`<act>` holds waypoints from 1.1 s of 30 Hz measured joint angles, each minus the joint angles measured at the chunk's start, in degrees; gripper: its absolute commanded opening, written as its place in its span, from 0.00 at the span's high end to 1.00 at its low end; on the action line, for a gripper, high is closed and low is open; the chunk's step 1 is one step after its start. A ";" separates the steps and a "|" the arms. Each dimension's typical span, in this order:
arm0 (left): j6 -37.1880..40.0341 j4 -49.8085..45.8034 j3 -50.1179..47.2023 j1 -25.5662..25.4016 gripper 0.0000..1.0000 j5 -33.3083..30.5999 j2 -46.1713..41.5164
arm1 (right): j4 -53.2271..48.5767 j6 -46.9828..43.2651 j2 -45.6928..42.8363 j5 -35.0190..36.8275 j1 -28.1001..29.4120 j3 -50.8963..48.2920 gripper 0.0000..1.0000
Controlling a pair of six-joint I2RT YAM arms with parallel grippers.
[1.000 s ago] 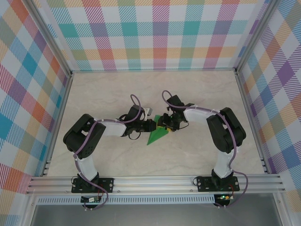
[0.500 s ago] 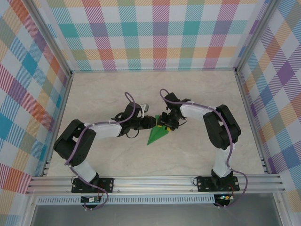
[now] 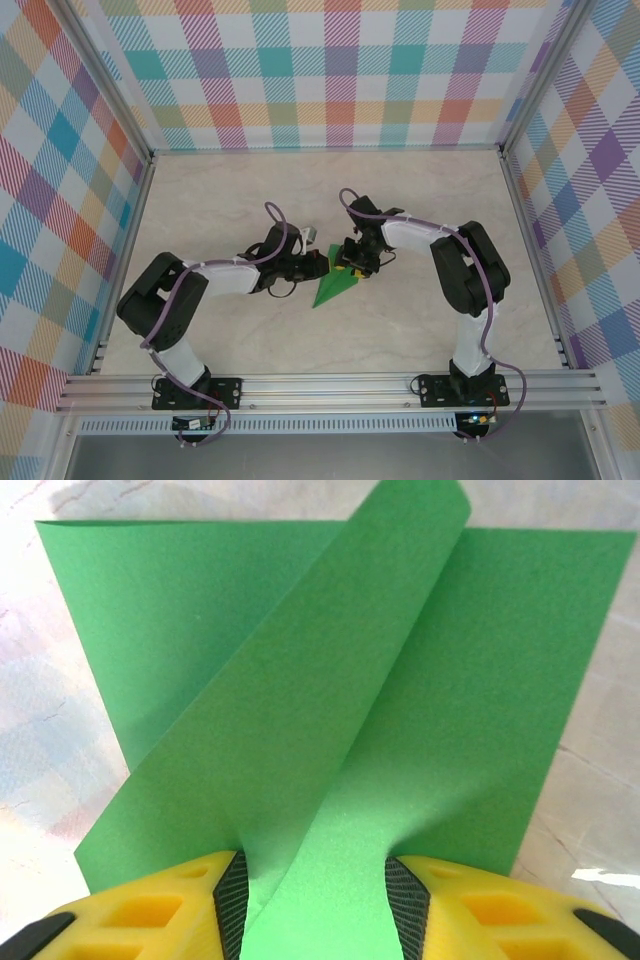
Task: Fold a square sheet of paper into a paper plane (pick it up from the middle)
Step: Fourth fold the wing at the center of the table.
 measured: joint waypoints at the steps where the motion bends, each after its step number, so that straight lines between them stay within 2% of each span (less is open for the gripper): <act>1: 0.00 -0.07 0.07 -0.07 0.93 0.22 0.59 | -0.15 0.00 0.11 0.00 0.00 0.11 0.53; 20: 0.04 -2.36 2.69 -0.39 0.96 -1.42 4.87 | -1.53 0.00 0.92 0.66 0.35 1.51 0.50; 33: 0.07 -3.23 3.02 -0.39 0.97 -2.86 6.16 | -3.19 0.00 1.77 2.10 0.87 2.80 0.53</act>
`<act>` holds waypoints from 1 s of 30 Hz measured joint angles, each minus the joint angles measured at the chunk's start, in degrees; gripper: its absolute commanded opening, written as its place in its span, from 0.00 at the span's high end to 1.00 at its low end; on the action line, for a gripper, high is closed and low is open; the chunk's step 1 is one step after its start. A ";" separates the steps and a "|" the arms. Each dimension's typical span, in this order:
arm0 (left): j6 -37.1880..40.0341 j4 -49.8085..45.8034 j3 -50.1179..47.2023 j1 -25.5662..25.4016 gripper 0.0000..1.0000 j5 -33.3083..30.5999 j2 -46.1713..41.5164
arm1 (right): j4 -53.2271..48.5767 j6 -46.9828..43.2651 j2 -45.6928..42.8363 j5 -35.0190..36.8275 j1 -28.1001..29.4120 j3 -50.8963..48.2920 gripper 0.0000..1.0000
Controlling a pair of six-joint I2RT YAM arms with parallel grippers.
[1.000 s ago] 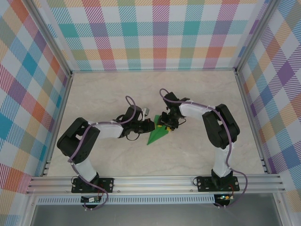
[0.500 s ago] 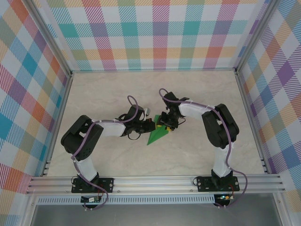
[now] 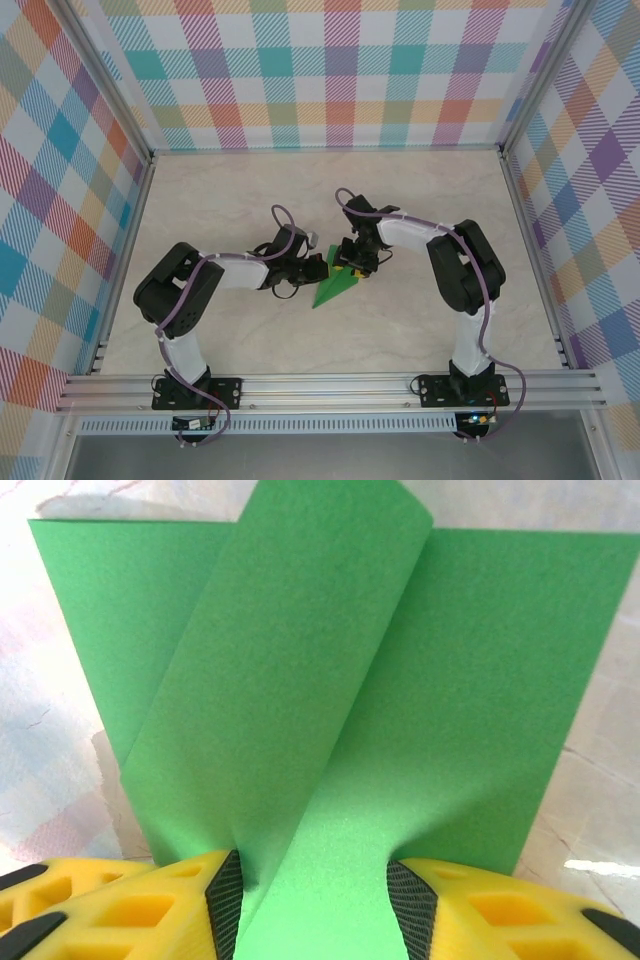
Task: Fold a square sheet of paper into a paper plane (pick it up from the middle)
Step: Fourth fold the wing at the center of the table.
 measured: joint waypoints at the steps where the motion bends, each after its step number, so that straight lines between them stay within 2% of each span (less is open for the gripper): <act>1: 0.00 0.00 0.09 0.00 0.96 0.00 0.15 | -0.20 0.00 0.09 0.13 0.04 0.13 0.53; 8: 0.15 0.00 0.37 0.00 0.96 0.02 0.52 | -0.98 0.00 0.42 0.98 0.24 0.57 0.56; 30: 0.85 -2.60 1.53 0.00 0.99 -0.26 1.22 | -1.20 -2.12 -1.20 0.85 0.17 0.44 0.56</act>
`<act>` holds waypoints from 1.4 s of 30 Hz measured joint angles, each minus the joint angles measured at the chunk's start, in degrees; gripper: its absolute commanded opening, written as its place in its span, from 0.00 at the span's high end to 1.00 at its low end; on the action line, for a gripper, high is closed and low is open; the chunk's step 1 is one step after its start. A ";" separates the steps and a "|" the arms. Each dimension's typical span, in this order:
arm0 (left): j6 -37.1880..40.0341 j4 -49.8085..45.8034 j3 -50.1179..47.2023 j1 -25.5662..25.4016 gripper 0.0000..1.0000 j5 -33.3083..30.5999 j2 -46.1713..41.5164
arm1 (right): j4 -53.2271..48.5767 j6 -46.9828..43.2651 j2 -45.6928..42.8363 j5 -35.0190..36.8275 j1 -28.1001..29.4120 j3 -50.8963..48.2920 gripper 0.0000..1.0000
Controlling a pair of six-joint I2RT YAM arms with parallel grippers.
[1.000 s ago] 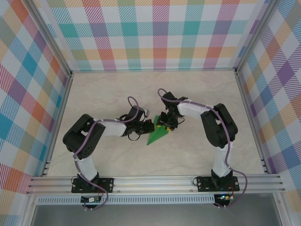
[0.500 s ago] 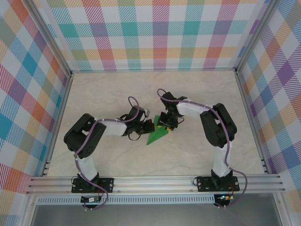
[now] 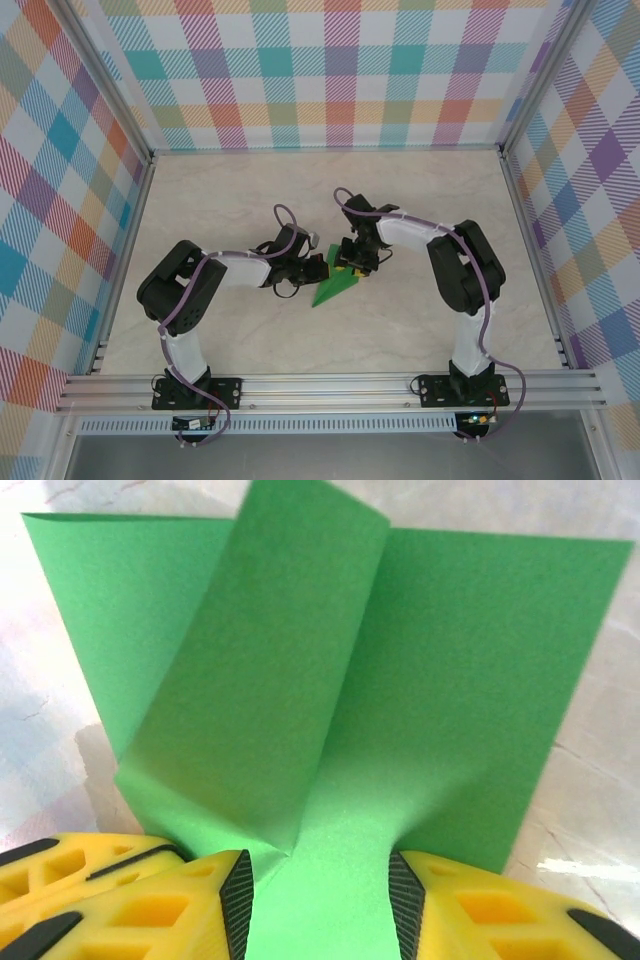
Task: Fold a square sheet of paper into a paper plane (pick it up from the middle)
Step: Fourth fold the wing at the center of the table.
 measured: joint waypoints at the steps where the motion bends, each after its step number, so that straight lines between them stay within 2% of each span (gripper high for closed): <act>1: 0.24 -0.24 0.15 0.00 0.99 0.00 0.00 | 0.44 -0.57 -0.96 0.00 -0.20 -0.79 0.57; 3: 0.87 -0.68 0.37 0.00 1.00 0.00 0.04 | 1.62 -1.55 -3.39 -0.42 -0.42 -2.49 0.62; 8: 2.23 -2.08 1.11 -0.11 1.00 -0.17 0.17 | 7.39 -5.66 -7.69 -4.37 -0.81 -5.88 0.86; 13: 3.06 -3.61 1.99 -0.17 1.00 -0.24 0.37 | 11.93 -8.66 -6.29 -9.14 -0.79 -7.80 0.96; 19: 3.87 -5.20 2.86 -0.48 1.00 -0.87 0.52 | 16.83 -10.32 -3.37 -12.22 -0.79 -8.76 0.98; 28: 4.20 -7.63 4.00 -0.85 1.00 -1.88 0.68 | 21.99 -12.92 -1.40 -12.87 -1.92 -11.19 0.99; 34: 5.29 -9.88 5.22 -1.16 1.00 -2.58 0.96 | 25.03 -13.18 -1.31 -14.99 -5.18 -12.59 0.98; 42: 5.88 -10.80 5.75 -1.18 1.00 -2.60 1.16 | 26.12 -11.87 1.68 -17.00 -13.66 -9.25 0.98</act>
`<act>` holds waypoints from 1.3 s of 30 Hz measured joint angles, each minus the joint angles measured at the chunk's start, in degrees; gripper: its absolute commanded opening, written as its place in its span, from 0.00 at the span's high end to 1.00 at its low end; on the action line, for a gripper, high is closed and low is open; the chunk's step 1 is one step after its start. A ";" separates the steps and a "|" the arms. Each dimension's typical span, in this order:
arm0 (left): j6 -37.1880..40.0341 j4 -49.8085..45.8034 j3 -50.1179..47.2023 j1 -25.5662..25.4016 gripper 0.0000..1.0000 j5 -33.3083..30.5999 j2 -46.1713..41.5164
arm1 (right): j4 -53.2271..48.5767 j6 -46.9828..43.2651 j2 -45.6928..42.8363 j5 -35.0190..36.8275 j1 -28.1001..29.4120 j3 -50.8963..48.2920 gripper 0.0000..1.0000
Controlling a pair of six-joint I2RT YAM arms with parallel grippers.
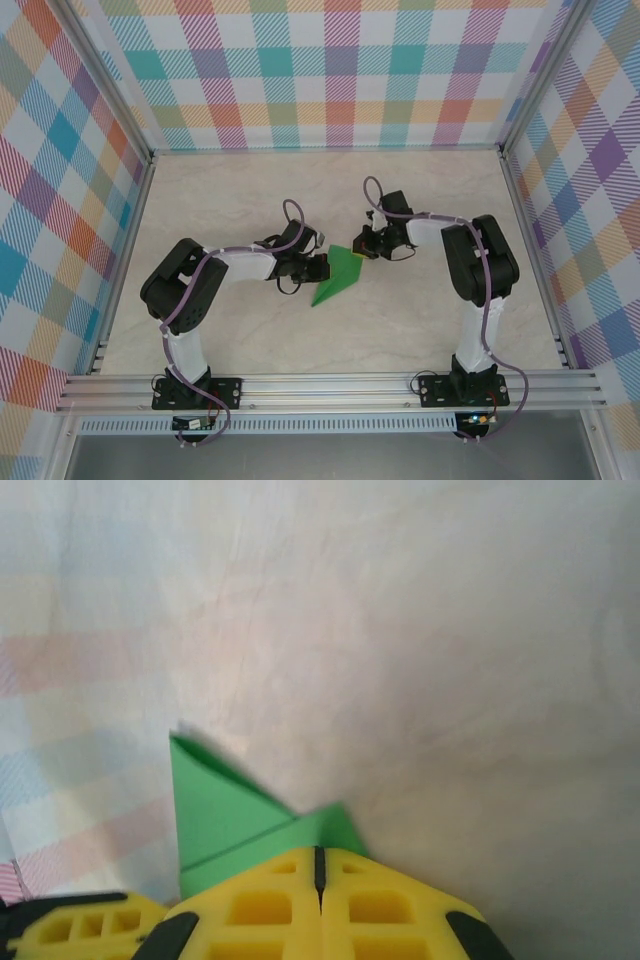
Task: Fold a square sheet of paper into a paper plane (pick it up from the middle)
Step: Fourth fold the wing at the center of the table.
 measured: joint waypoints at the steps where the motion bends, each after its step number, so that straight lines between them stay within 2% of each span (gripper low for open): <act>1: 0.11 -0.17 0.13 -0.02 1.00 0.00 0.02 | 0.00 0.04 0.26 1.11 -0.74 0.81 0.98; 5: 0.31 -1.03 0.68 -0.07 1.00 -0.13 0.22 | 0.24 0.00 -0.26 4.68 -2.91 1.86 0.97; 9: 0.55 -1.81 1.29 -0.11 1.00 -0.17 0.44 | 1.05 0.11 -3.61 4.48 -2.69 -0.28 0.97; 20: 0.57 -2.12 1.49 -0.33 1.00 -0.66 0.44 | 4.22 3.96 -5.18 -2.56 7.56 -5.33 0.97; 26: 0.55 -2.08 1.51 -0.33 1.00 -0.63 0.44 | 5.01 5.40 -1.62 -3.78 7.52 -5.33 0.98; 33: 0.13 -4.42 2.93 -0.44 1.00 -0.59 0.42 | 4.09 5.46 -1.31 -3.72 7.26 -4.79 0.98; 39: -3.82 -5.75 3.63 -0.46 0.92 -0.31 -1.60 | 2.95 5.62 -1.29 -2.95 7.26 -4.17 0.99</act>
